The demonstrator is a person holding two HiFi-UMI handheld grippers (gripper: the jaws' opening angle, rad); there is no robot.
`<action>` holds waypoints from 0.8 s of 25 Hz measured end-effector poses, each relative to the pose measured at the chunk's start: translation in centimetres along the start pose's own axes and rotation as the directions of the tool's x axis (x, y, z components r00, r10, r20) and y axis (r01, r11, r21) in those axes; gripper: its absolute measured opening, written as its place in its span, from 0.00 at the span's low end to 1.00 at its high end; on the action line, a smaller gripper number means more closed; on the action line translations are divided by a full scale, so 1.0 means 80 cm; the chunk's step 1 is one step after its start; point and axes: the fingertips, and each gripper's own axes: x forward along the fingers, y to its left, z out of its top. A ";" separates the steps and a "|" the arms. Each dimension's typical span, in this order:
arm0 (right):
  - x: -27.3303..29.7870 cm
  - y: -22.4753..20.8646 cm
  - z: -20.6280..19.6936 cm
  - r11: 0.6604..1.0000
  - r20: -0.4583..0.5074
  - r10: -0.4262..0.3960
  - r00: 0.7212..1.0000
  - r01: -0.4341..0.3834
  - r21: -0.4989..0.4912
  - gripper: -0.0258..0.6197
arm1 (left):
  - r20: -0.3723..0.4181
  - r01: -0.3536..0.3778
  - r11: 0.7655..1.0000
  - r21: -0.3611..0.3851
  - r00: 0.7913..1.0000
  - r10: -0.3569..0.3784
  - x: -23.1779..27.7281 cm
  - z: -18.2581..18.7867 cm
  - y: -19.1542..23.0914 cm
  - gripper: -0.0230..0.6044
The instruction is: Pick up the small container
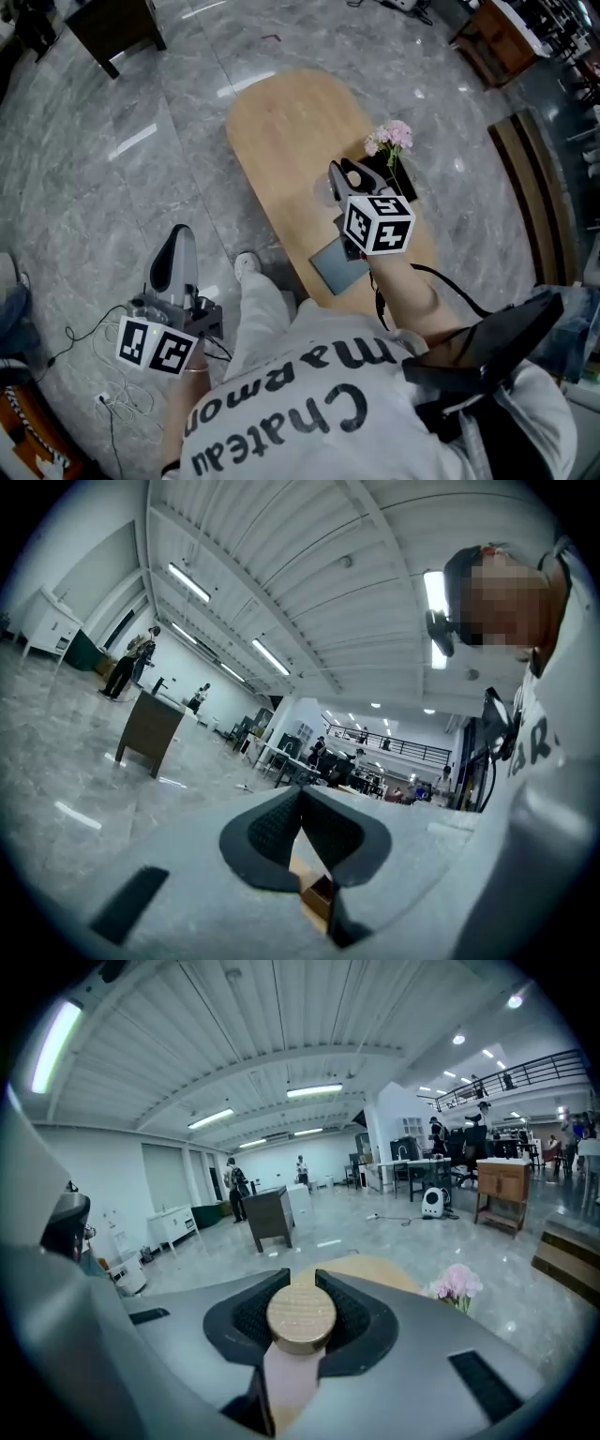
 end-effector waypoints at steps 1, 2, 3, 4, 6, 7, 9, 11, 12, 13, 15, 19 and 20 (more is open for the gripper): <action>-0.007 0.005 0.017 1.000 0.033 0.011 0.999 -0.010 -0.010 0.18 | 0.015 0.007 1.000 0.011 1.000 -0.007 -0.001 0.006 -0.005 0.06; -0.015 0.010 0.034 1.000 0.067 0.023 0.997 -0.022 -0.020 0.18 | 0.029 0.013 1.000 0.021 0.999 -0.014 -0.001 0.013 -0.009 0.06; -0.023 0.015 0.050 0.999 0.098 0.036 0.995 -0.034 -0.027 0.18 | 0.039 0.019 0.999 0.028 0.999 -0.020 -0.003 0.019 -0.013 0.06; -0.031 0.021 0.065 0.998 0.123 0.050 0.991 -0.047 -0.031 0.18 | 0.045 0.024 0.999 0.035 0.999 -0.025 -0.006 0.023 -0.017 0.06; -0.052 0.033 0.092 0.997 0.167 0.078 0.983 -0.073 -0.036 0.18 | 0.050 0.033 0.999 0.042 0.998 -0.035 -0.014 0.028 -0.027 0.06; -0.064 0.038 0.104 0.995 0.187 0.093 0.978 -0.087 -0.040 0.18 | 0.056 0.040 0.998 0.041 0.998 -0.042 -0.018 0.030 -0.032 0.06; -0.091 0.047 0.122 0.993 0.223 0.116 0.968 -0.109 -0.044 0.18 | 0.081 0.062 0.998 0.023 0.995 -0.064 -0.030 0.033 -0.046 0.06; -0.116 0.053 0.136 0.991 0.251 0.130 0.959 -0.126 -0.034 0.18 | 0.107 0.082 0.997 -0.006 0.991 -0.081 -0.042 0.035 -0.057 0.06; -0.127 0.057 0.144 0.990 0.266 0.139 0.954 -0.136 -0.032 0.18 | 0.118 0.086 0.996 -0.013 0.989 -0.084 -0.046 0.037 -0.060 0.06; -0.136 0.062 0.153 0.988 0.283 0.151 0.947 -0.147 -0.036 0.18 | 0.127 0.087 0.996 -0.011 0.988 -0.085 -0.048 0.040 -0.063 0.06; -0.155 0.071 0.169 0.984 0.313 0.176 0.933 -0.166 -0.060 0.18 | 0.133 0.084 0.996 0.015 0.988 -0.085 -0.050 0.046 -0.074 0.06; -0.201 0.079 0.182 0.977 0.351 0.212 0.912 -0.193 -0.090 0.18 | 0.112 0.081 0.993 0.085 0.990 -0.090 -0.061 0.045 -0.114 0.06; -0.212 0.080 0.182 0.975 0.358 0.223 0.907 -0.201 -0.098 0.18 | 0.112 0.080 0.992 0.095 0.990 -0.090 -0.066 0.043 -0.124 0.06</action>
